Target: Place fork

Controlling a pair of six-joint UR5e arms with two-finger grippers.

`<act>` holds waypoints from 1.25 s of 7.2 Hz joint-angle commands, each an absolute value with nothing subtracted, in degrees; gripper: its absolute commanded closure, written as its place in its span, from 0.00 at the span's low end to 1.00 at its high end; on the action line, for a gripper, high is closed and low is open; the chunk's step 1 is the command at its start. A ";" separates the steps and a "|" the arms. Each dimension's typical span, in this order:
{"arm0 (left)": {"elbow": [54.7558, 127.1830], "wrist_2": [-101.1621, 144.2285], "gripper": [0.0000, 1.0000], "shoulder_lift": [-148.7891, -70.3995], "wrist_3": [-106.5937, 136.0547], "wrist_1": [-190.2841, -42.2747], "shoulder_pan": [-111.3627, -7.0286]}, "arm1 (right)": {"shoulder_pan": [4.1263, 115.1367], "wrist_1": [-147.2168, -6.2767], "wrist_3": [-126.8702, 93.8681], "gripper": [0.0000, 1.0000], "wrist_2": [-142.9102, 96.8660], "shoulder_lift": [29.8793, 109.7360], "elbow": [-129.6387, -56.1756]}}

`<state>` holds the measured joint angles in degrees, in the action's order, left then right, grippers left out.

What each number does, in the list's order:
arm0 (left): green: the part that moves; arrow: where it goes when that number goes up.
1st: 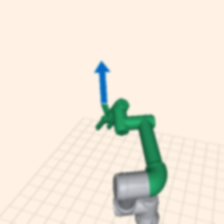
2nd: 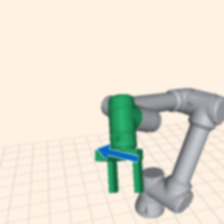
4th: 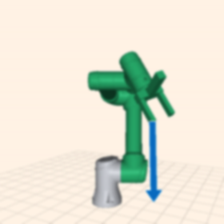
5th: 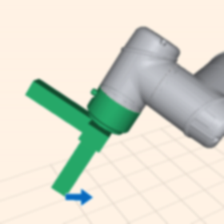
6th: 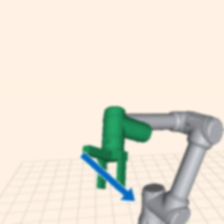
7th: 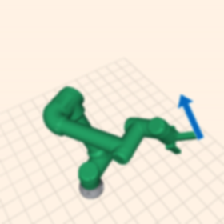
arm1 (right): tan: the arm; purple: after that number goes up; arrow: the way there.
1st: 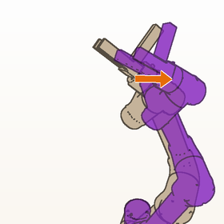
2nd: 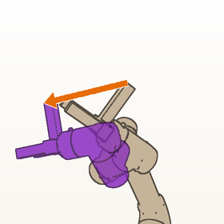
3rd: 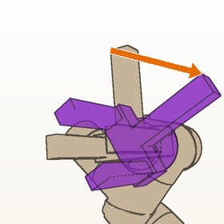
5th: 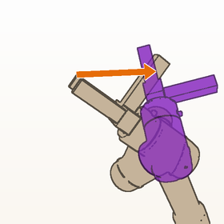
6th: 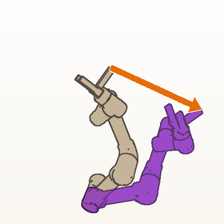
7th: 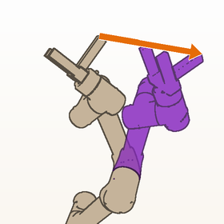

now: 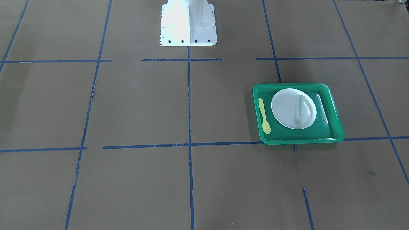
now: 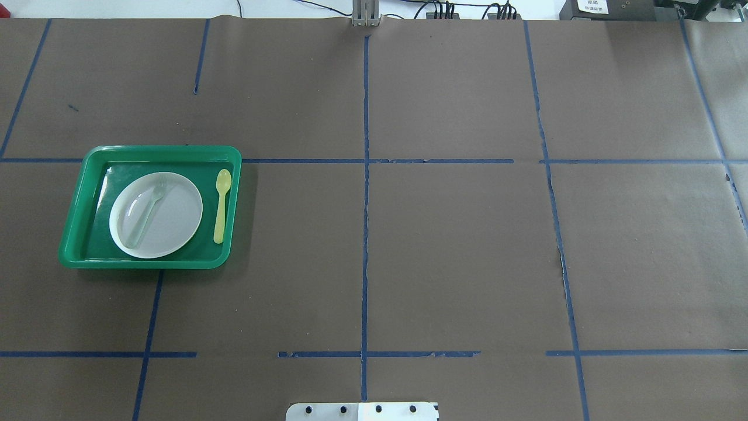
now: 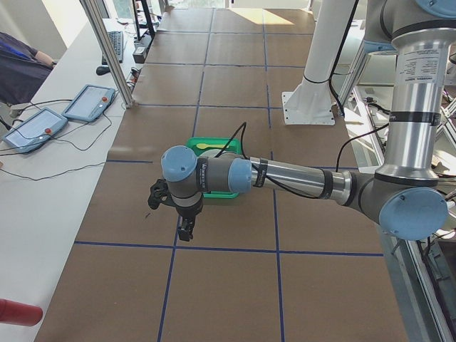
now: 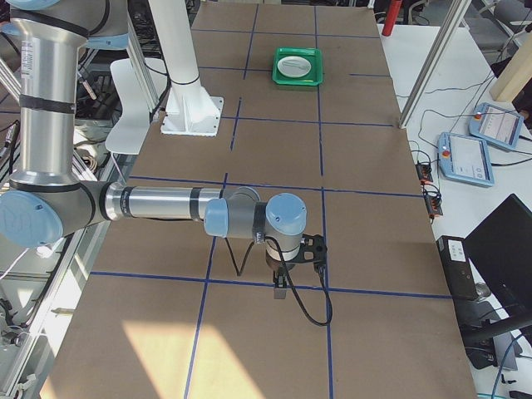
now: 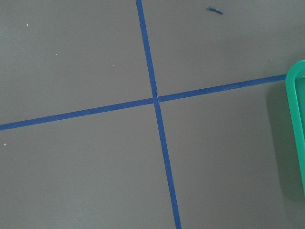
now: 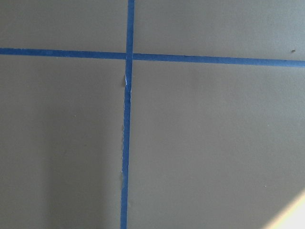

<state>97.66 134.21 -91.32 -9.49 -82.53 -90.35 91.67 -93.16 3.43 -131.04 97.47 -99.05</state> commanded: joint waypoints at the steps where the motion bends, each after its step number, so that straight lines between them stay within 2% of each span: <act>1: 97.56 134.30 0.00 -91.32 -9.49 -82.44 -90.35 | 91.67 -93.16 3.43 0.00 -131.04 97.47 -99.05; 8: 97.30 133.94 0.00 -91.14 -9.67 -88.41 -89.48 | 91.67 -93.16 3.43 0.00 -131.04 97.47 -99.05; 9: 97.56 134.12 0.00 -91.06 -8.88 -93.64 -87.82 | 91.67 -93.16 3.43 0.00 -131.04 97.47 -99.05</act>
<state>97.44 133.92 -91.01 -9.50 -89.10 -89.29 91.67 -93.16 3.43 -131.05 97.47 -99.05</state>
